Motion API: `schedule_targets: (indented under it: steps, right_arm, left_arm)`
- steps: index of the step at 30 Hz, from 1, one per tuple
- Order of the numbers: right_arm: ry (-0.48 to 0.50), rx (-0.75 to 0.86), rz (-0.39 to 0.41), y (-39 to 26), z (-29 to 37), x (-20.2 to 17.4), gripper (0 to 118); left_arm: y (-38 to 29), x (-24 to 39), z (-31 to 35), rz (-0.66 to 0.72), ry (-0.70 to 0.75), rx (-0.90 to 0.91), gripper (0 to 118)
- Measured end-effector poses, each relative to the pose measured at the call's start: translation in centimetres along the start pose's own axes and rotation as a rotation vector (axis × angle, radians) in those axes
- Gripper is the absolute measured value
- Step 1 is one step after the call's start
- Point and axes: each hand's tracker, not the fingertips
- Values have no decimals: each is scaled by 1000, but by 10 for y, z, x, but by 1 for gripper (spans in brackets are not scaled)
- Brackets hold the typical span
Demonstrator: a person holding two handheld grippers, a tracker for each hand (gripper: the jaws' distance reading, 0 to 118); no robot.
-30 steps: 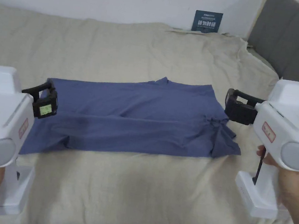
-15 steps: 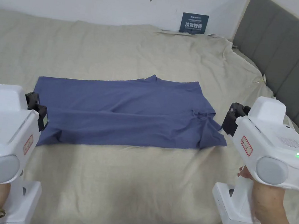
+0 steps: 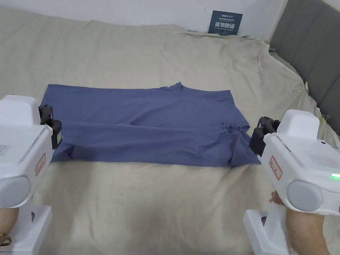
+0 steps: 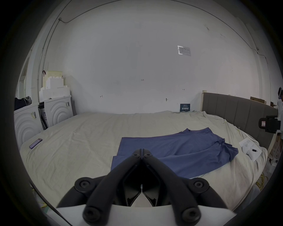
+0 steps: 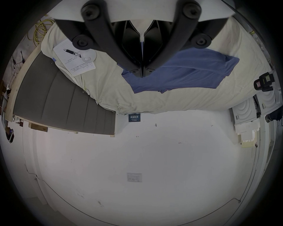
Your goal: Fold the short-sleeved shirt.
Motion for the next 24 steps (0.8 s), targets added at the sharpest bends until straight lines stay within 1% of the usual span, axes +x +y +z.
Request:
schedule_targets:
  steps: [6, 9, 10, 11, 12, 13, 14, 15, 17, 19, 21, 22, 24]
  right_arm:
    - [13, -38, 14, 7, -17, 2, 0]
    - [33, -117, 1, 20, -32, 3, 1]
    - [27, -156, -12, 26, -40, 5, 5]
    - [38, -191, -20, 33, -47, 6, 20]
    - [51, -205, -25, 38, -54, 9, 56]
    - [61, -237, -23, 43, -64, 12, 83]
    - [67, -289, -21, 49, -74, 14, 100]
    - [69, -311, -27, 53, -81, 15, 105]
    - [61, -413, -27, 62, -102, 19, 105]
    - [68, -480, -34, 63, -123, 26, 105]
    - [24, -540, -23, 61, -145, 31, 105]
    - [-9, -566, -39, 58, -156, 34, 105]
    - [-23, -640, -39, 49, -176, 43, 105]
  left_arm:
    - [0, 2, -3, -2, -3, -6, 0]
    - [1, 4, -5, -3, -6, -8, 0]
    - [1, 5, -6, -5, -7, -10, 0]
    - [1, 6, -7, -7, -8, -11, 0]
    - [2, 6, -8, -8, -9, -11, 0]
    - [2, 6, -8, -7, -10, -12, 0]
    - [2, 6, -9, -3, -15, -14, 0]
    - [3, 6, -9, 0, -16, -16, 0]
    - [3, 7, -11, -3, -13, -17, 0]
    - [4, 6, -13, -3, -12, -22, 0]
    - [5, 6, -16, -1, -7, -26, 0]
    - [5, 5, -16, 2, -6, -26, 0]
    - [7, 4, -20, 10, 1, -28, 0]
